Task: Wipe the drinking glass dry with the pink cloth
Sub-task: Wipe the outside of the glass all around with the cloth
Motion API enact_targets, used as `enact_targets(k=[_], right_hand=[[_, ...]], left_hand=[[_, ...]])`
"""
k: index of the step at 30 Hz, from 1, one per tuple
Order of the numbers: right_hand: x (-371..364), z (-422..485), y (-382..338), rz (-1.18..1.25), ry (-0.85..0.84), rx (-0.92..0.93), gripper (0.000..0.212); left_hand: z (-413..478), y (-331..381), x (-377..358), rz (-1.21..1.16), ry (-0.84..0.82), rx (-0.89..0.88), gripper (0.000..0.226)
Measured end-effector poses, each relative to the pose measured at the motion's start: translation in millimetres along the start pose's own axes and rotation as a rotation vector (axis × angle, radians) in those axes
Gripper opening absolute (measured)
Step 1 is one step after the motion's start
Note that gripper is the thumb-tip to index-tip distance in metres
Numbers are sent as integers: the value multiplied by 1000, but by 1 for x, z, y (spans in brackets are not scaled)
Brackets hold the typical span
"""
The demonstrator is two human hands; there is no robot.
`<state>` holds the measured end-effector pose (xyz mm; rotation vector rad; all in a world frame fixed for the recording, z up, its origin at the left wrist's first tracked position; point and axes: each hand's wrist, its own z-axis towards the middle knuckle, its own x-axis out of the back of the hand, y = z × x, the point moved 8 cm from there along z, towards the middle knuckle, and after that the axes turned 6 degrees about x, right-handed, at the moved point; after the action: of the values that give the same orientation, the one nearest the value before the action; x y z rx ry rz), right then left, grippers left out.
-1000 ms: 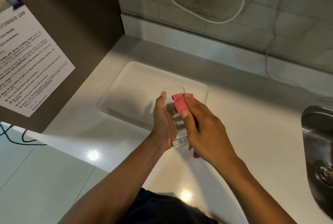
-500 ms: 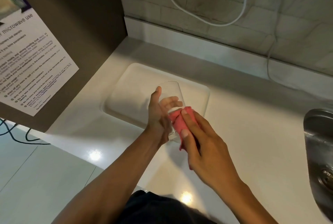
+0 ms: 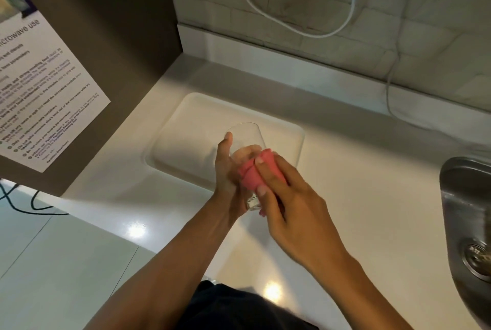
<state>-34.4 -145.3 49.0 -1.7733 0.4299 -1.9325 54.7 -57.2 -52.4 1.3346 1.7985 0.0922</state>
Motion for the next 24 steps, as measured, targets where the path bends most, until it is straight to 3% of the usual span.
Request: enact_targets(k=[2, 5, 10, 15, 24], right_hand=[[-3, -11, 1, 2, -17, 32, 50], [-2, -8, 19, 96, -2, -82, 47], [-1, -12, -4, -29, -37, 63, 49], [4, -6, 17, 84, -6, -65, 46], [2, -11, 9, -5, -54, -25, 48]], left_hand=[[2, 6, 6, -25, 96, -11, 78], [-3, 0, 7, 19, 188, -20, 81], [-6, 1, 5, -59, 155, 5, 82], [-9, -3, 7, 30, 174, -36, 75], [-24, 3, -2, 120, 218, -56, 83]])
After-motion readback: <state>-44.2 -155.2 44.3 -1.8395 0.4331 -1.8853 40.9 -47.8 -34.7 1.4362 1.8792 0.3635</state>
